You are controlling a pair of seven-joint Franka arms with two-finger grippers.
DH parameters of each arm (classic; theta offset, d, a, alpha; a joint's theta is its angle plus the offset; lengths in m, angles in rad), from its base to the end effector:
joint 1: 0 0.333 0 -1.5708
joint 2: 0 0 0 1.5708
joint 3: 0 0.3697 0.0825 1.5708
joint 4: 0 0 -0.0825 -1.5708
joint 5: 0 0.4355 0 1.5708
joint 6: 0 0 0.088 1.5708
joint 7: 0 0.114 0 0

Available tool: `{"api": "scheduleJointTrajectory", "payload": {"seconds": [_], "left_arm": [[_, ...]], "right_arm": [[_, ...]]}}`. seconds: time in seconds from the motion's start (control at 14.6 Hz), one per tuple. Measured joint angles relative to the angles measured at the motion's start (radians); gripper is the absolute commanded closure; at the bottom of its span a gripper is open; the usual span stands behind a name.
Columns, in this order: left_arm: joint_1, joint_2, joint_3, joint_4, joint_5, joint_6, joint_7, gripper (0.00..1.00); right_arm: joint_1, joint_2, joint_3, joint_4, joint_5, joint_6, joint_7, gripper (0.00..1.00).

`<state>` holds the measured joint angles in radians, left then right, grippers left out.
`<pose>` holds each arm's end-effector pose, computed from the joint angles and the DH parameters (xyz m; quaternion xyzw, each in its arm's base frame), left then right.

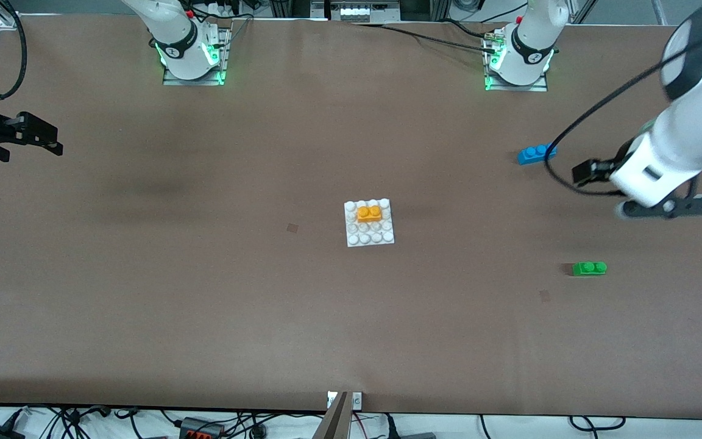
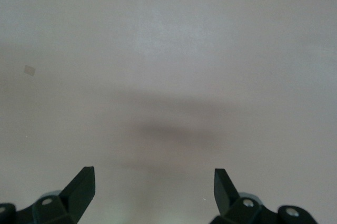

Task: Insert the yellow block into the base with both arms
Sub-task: 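Open the left gripper and lift it away from the base plate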

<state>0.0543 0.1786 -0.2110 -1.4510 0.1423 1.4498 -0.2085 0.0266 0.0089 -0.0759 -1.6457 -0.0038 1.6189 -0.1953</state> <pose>0.6483 -0.0719 0.6140 -0.9944 -0.0281 0.0768 0.0675 0.6098 -0.0303 0.6307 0.9972 0.0730 -0.0180 0.0000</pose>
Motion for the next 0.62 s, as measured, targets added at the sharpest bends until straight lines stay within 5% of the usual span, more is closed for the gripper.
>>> {"api": "scheduleJointTrajectory", "payload": {"seconds": [0.27,0.62], "left_arm": [[-0.002,-0.01,0.054,-0.016,-0.184,0.001,0.0,0.0],[-0.006,-0.017,0.066,-0.032,-0.205,0.02,-0.001,0.0]], "right_arm": [[0.0,0.0,0.0,0.0,0.0,0.005,0.0,0.0],[0.0,-0.002,0.0,0.0,0.0,0.005,0.0,0.0]]}}
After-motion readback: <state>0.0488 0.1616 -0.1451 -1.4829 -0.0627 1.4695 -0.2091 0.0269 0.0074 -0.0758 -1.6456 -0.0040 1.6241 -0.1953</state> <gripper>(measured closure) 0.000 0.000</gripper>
